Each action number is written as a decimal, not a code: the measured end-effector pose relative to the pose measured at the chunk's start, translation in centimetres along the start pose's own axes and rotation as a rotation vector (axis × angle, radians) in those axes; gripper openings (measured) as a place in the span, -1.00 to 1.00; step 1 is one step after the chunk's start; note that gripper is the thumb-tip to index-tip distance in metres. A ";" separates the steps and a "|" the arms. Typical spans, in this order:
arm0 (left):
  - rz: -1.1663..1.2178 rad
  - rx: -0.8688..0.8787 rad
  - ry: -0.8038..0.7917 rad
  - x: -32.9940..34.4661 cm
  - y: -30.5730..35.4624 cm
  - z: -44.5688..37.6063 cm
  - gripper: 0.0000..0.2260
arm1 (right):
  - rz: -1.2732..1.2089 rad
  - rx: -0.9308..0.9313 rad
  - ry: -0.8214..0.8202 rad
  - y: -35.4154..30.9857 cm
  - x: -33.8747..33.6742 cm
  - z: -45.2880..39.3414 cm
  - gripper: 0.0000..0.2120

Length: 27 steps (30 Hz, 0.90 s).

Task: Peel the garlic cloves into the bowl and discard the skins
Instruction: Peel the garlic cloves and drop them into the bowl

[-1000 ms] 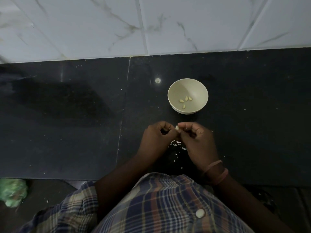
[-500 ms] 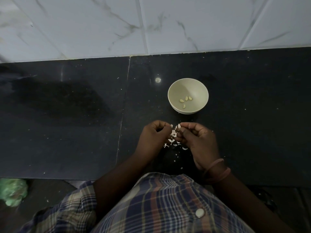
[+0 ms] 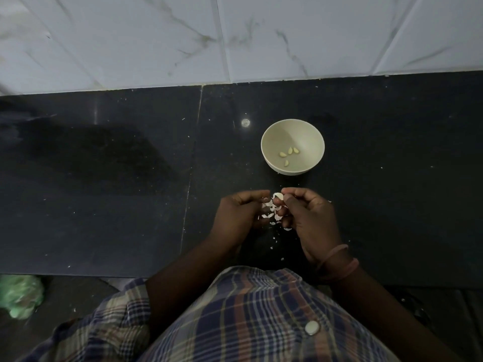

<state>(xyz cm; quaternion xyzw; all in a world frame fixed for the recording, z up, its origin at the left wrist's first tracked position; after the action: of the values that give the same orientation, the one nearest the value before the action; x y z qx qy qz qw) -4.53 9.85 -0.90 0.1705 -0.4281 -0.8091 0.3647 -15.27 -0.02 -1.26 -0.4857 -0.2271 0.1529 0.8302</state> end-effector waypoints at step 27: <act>0.300 -0.041 0.019 1.0 0.3 1.5 -0.85 | 0.578 -0.389 0.043 -1.3 -0.2 1.2 -0.90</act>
<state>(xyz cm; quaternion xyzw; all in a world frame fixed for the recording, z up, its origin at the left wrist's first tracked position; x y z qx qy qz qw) -5.95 9.82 0.23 0.1048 -0.4285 -0.7524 0.4892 -16.00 0.18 0.31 -0.6821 -0.0875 0.3250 0.6492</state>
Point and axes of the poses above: each hand's wrist, its own z-axis away from the middle knuckle, its own x-axis out of the palm, y = z × x, the point moved 2 cm from there along -z, towards the middle knuckle, and after that the axes turned 5 degrees about -z, right-handed, at the moved point
